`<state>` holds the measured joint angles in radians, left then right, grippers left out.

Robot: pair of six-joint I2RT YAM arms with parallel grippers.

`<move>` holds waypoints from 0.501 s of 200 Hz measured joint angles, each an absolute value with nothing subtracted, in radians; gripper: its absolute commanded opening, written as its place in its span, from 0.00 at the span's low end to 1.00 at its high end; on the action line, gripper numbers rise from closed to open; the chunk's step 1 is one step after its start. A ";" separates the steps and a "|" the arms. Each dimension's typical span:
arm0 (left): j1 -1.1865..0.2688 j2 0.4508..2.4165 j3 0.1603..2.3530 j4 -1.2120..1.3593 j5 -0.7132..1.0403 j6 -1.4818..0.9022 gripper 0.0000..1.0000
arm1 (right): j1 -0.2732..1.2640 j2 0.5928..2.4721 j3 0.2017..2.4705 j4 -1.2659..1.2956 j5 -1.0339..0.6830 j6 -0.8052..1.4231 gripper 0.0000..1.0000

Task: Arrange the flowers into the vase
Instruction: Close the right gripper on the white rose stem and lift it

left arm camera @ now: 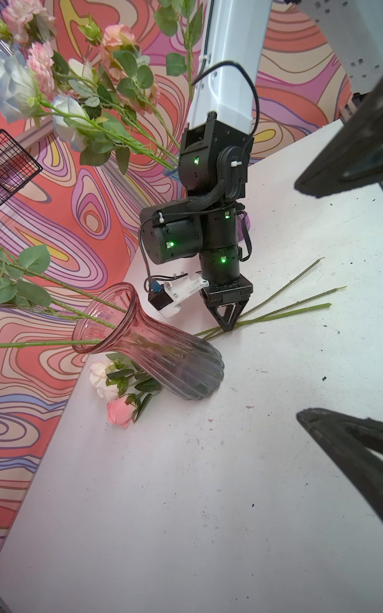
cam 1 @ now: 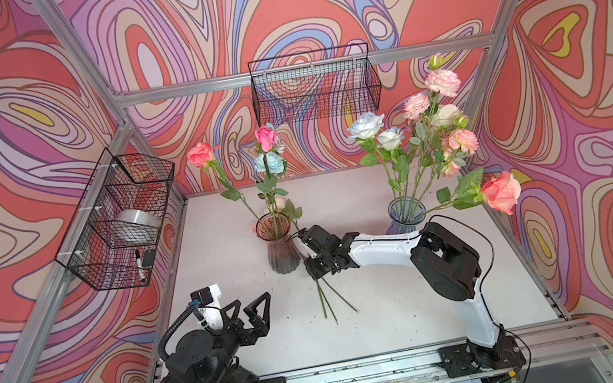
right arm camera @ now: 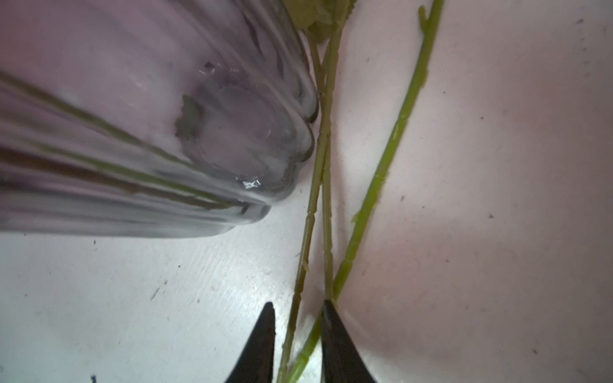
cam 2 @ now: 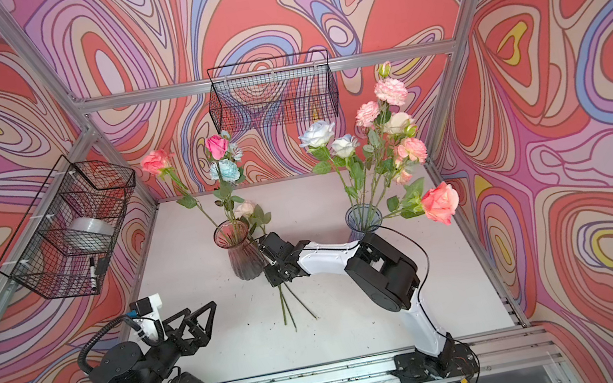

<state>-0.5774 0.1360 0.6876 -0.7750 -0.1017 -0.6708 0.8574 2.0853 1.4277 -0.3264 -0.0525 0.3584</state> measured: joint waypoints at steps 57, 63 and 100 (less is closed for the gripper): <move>-0.577 0.136 0.682 -0.775 -0.102 -0.678 1.00 | 0.852 2.091 1.428 -0.329 -0.007 0.356 0.16; -0.577 0.136 0.682 -0.775 -0.102 -0.678 1.00 | 0.852 2.091 1.428 -0.329 -0.001 0.356 0.15; -0.577 0.136 0.682 -0.775 -0.101 -0.678 1.00 | 0.852 2.087 1.407 -0.301 0.014 0.356 0.14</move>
